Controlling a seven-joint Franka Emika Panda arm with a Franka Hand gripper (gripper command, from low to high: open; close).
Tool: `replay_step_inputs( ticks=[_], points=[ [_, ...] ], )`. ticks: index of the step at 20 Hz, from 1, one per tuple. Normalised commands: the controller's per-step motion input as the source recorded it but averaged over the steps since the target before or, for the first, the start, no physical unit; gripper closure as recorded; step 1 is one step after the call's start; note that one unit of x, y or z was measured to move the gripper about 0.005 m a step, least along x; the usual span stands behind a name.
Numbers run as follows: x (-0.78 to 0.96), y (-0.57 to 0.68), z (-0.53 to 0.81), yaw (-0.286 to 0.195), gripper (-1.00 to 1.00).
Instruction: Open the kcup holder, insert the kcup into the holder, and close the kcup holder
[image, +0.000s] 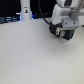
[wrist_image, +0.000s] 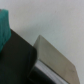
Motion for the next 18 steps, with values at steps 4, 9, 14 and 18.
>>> replay_step_inputs(
  ticks=[4,9,14,18],
  points=[
    [-0.78,0.4,-0.01,0.079,-1.0],
    [-0.79,0.38,-0.02,0.082,-1.0],
    [-0.69,0.45,0.0,0.074,-1.0],
    [0.03,0.22,0.67,0.054,-1.0]
  ],
)
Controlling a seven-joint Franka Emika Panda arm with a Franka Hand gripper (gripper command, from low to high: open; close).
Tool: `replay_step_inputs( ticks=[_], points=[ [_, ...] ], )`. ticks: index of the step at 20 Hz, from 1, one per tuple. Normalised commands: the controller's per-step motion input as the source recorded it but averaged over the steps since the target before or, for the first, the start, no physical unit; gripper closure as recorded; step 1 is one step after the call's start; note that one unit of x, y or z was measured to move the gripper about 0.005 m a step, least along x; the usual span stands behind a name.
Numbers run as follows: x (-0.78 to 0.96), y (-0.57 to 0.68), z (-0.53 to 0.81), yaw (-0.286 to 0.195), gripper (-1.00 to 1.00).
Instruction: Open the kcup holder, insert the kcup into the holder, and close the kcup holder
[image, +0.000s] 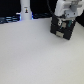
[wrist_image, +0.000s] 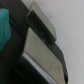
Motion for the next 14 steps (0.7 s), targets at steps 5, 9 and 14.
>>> replay_step_inputs(
  ticks=[5,9,14],
  points=[
    [0.14,0.17,0.01,0.015,-1.0],
    [0.09,0.02,0.27,0.009,-1.0],
    [0.15,0.04,0.15,-0.005,-1.0]
  ],
)
